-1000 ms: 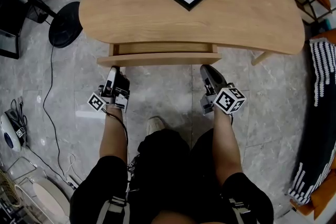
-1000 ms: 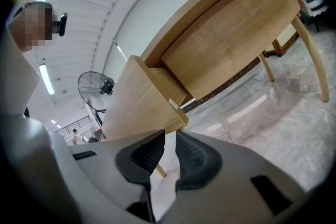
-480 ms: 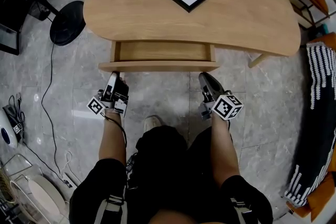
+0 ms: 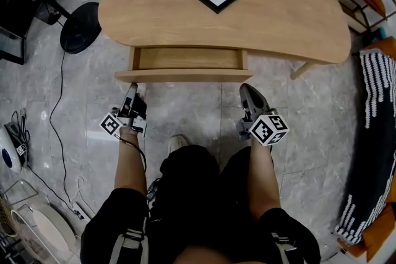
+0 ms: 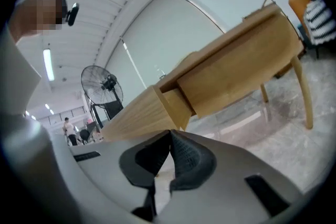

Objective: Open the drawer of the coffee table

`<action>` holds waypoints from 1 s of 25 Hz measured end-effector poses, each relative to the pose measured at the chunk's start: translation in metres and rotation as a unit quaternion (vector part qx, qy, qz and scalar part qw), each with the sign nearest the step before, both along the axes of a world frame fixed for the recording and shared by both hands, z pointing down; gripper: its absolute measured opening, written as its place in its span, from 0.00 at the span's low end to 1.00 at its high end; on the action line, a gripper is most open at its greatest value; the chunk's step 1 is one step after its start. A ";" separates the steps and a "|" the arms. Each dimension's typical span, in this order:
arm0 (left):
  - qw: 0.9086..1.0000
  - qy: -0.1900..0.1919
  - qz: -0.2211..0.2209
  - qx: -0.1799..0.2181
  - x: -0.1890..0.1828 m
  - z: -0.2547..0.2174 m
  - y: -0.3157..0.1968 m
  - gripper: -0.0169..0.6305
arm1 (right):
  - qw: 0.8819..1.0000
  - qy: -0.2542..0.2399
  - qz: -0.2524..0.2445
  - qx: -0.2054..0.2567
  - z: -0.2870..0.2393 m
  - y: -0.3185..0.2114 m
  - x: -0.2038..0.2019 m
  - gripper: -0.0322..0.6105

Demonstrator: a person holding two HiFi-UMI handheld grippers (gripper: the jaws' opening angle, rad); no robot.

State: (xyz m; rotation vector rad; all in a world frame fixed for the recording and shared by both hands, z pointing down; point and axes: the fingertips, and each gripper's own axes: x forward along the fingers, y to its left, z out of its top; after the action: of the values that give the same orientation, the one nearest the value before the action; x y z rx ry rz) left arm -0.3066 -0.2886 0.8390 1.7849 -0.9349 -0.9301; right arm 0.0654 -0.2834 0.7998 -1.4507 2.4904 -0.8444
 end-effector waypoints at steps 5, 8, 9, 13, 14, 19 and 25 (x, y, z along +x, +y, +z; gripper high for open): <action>0.968 -0.231 -0.074 -0.062 -0.035 -0.022 0.023 0.06 | 0.993 0.101 0.025 0.064 -0.054 0.004 0.003 0.07; 0.917 -0.378 -0.123 -0.043 -0.052 -0.076 0.026 0.06 | 0.990 0.110 0.055 0.074 -0.086 0.005 0.007 0.07; 0.898 -0.417 -0.136 -0.040 -0.055 -0.096 0.027 0.06 | 0.989 0.106 0.067 0.073 -0.096 0.005 0.009 0.07; 0.822 -0.547 -0.156 -0.018 -0.045 -0.182 0.034 0.06 | 0.983 0.117 0.108 0.087 -0.141 0.004 0.014 0.07; 0.805 -0.571 -0.160 -0.013 -0.038 -0.202 0.035 0.06 | 0.981 0.126 0.113 0.095 -0.154 0.003 0.012 0.07; 0.790 -0.594 -0.154 0.001 0.008 -0.266 0.037 0.06 | 0.971 0.163 0.103 0.142 -0.211 0.004 -0.015 0.07; 0.808 -0.575 -0.118 0.050 0.061 -0.300 0.022 0.06 | 0.960 0.200 0.081 0.178 -0.249 -0.002 -0.044 0.07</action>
State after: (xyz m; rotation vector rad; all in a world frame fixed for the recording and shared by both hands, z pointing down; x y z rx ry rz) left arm -0.2454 -0.2668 0.5389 2.3451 -1.8946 0.1206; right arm 0.0217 -0.2853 0.5513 -1.7912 2.5570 -0.0638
